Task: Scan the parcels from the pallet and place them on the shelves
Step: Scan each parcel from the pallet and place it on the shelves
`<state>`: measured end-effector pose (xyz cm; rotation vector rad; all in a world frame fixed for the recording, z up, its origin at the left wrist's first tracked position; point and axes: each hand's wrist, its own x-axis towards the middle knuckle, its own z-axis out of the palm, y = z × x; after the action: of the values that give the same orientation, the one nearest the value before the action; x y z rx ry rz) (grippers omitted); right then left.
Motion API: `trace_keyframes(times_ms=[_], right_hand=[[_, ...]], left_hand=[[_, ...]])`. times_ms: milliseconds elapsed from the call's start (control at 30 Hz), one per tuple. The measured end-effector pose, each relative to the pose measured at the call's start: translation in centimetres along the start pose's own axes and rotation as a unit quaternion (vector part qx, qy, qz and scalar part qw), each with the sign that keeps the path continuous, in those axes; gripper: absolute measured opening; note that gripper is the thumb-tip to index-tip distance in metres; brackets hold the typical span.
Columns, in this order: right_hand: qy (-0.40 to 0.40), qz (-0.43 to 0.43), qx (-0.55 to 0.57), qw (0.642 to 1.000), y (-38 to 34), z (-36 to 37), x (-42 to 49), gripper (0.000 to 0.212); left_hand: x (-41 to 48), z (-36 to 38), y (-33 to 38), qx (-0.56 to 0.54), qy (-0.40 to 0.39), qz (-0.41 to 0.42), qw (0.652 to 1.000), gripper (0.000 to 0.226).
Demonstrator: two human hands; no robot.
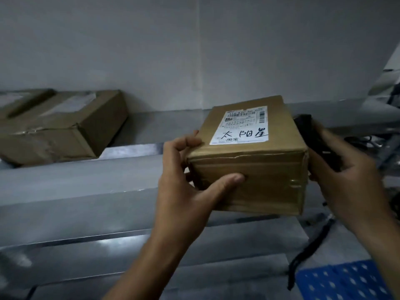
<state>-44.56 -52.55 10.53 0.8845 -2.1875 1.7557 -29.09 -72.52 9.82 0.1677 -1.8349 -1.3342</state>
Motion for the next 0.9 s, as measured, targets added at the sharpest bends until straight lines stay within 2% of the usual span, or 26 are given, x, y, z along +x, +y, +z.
trace_keyframes(times_ms=[467, 600, 733, 800, 833, 900], right_hand=[[-0.139, -0.097, 0.061, 0.984, -2.7, 5.7, 5.5, 0.063], [-0.169, -0.119, 0.083, 0.975, -2.9, 7.9, 6.1, 0.061], [-0.222, -0.115, 0.082, 0.965, -2.6, 11.1, 6.5, 0.050], [-0.241, -0.108, 0.054, 0.963, -2.1, 12.5, 6.6, 0.054], [-0.248, -0.100, 0.041, 0.963, -1.8, 13.1, 6.5, 0.056], [-0.269, -0.079, 0.038, 0.959, -1.5, 14.1, 6.2, 0.042]], left_hand=[[1.4, -5.8, 2.8, 0.089, 0.138, 0.055, 0.985, 0.069], [1.6, -7.7, 3.3, 0.185, 0.167, 0.086, 0.965, 0.071], [2.9, -9.7, 1.0, 0.247, 0.187, 0.061, 0.949, 0.072], [3.4, -10.1, -1.2, 0.276, 0.206, 0.050, 0.937, 0.077], [3.4, -10.0, -2.3, 0.298, 0.221, 0.053, 0.927, 0.079], [3.4, -9.4, -4.5, 0.360, 0.262, 0.078, 0.892, 0.077]])
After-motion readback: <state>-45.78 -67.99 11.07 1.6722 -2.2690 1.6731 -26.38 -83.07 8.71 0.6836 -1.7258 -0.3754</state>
